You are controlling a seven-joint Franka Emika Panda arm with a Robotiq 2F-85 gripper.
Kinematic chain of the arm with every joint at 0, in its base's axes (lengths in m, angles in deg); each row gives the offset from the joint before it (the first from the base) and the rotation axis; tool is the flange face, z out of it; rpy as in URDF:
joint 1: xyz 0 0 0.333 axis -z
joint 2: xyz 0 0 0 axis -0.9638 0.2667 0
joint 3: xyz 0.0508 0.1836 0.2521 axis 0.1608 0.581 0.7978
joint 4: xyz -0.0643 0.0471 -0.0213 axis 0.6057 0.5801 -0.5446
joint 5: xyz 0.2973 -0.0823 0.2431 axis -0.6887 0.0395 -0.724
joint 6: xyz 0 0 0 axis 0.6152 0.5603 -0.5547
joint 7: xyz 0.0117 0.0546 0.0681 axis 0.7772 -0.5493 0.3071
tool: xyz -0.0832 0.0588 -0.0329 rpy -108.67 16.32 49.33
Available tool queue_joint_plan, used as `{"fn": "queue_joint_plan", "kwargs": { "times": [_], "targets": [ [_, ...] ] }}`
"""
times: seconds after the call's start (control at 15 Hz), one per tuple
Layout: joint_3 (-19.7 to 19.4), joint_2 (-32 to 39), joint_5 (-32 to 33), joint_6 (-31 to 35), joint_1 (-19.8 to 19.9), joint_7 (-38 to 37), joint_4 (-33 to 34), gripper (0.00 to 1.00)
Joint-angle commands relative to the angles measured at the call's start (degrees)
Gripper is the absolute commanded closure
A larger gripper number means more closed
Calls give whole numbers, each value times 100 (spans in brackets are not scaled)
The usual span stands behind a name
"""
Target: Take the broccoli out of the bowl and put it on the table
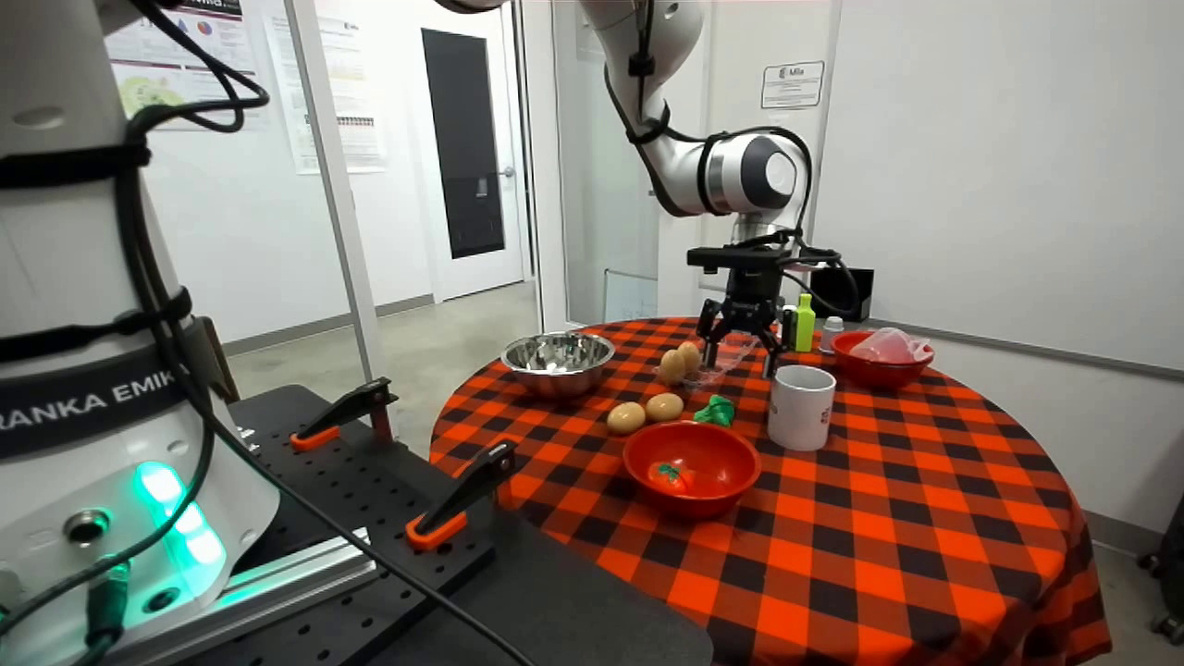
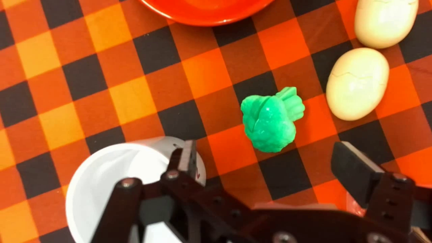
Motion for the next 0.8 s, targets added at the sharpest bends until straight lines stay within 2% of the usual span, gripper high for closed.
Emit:
{"fn": "queue_joint_plan", "kwargs": {
  "times": [0.0,0.27,0.4,0.67,0.73],
  "targets": [
    [72,-582,-40,-49,-11,-41,-632,0],
    [254,-1226,-391,-102,114,-54,-1349,0],
    [232,-1613,-527,134,131,-85,-1788,0],
    [72,-2246,-392,702,31,-150,-2487,0],
    [127,-1769,-422,362,95,-29,-1858,0]
  ]
}}
